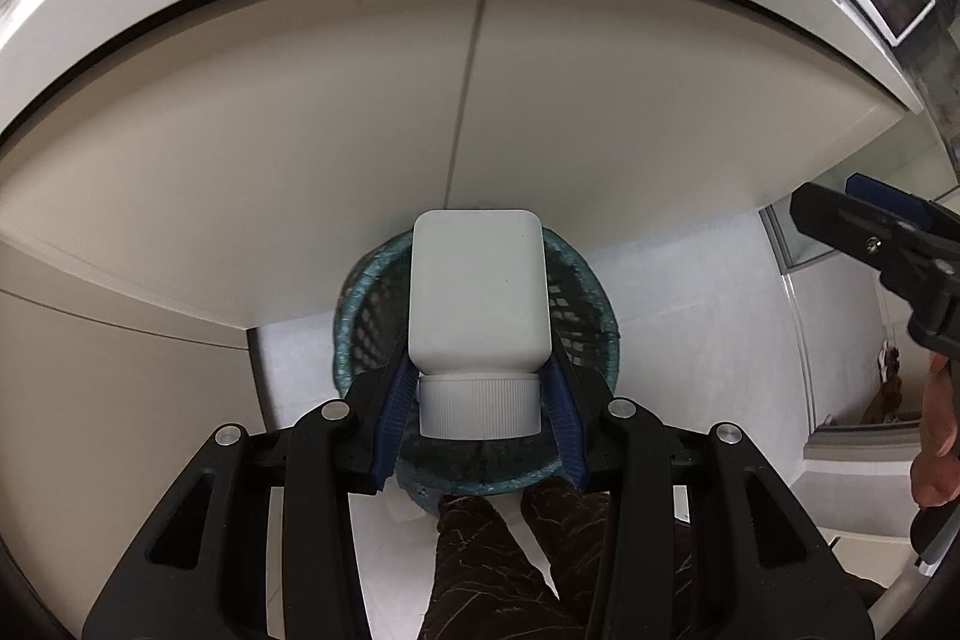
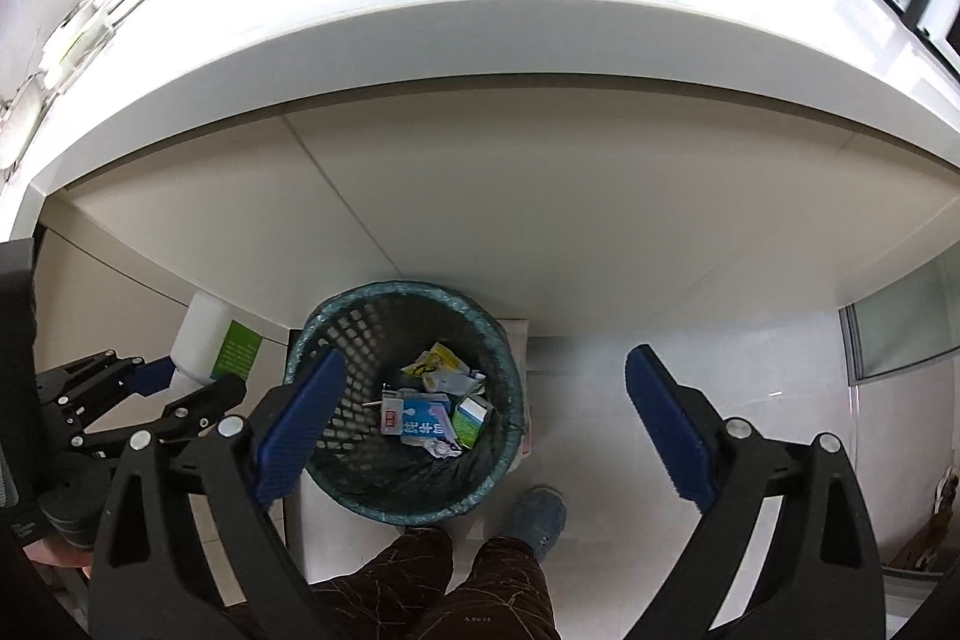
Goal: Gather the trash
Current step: 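Open the right gripper to drop the purple packet into the wastebasket, then open the left gripper to drop the white container into the wastebasket, then move both tools up over the counter toward the red mesh bag and bubble wrap, then grasp the red mesh bag with the left gripper while the right grasps the bubble wrap edge, then lift the red mesh bag and bubble wrap off the counter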
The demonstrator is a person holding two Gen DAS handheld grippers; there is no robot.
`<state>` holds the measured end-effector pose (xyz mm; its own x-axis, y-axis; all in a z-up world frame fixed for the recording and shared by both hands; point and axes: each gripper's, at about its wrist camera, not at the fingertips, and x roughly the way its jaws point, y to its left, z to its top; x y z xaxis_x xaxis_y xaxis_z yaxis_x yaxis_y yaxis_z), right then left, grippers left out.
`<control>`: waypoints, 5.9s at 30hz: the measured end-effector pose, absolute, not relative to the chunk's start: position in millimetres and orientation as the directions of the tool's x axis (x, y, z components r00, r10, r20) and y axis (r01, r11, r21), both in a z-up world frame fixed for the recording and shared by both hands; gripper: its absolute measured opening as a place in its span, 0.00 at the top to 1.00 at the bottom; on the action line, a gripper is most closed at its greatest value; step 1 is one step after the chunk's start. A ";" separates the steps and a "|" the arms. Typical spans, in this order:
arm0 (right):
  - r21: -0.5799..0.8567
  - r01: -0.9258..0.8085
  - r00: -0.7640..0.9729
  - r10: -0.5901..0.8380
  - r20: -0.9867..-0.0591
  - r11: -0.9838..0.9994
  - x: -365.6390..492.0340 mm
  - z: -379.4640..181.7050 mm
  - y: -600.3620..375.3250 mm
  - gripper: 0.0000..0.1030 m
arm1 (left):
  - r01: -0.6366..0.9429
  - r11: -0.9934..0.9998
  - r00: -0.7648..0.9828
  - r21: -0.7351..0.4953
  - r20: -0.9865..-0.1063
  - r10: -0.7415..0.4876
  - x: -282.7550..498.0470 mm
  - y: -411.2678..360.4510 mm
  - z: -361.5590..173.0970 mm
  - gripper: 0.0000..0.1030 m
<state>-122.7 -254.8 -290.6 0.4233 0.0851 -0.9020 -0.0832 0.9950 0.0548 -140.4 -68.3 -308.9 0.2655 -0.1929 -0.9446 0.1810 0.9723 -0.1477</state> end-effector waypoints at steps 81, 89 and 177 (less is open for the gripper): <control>0.097 -0.131 0.574 0.155 -0.804 0.987 105.7 -97.6 -213.2 0.13 | -0.151 0.983 0.578 -0.101 -0.816 0.005 28.9 73.2 -89.0 0.06; 0.146 -0.030 0.527 0.139 -0.838 0.989 152.1 -106.1 -202.4 0.13 | -0.122 0.986 0.556 -0.113 -0.831 -0.026 88.4 101.5 -100.7 0.06; 0.188 0.134 0.309 0.140 -0.941 0.973 274.8 -165.6 -204.3 0.91 | -0.049 0.999 0.384 0.003 -0.923 0.022 205.0 107.0 -163.9 0.78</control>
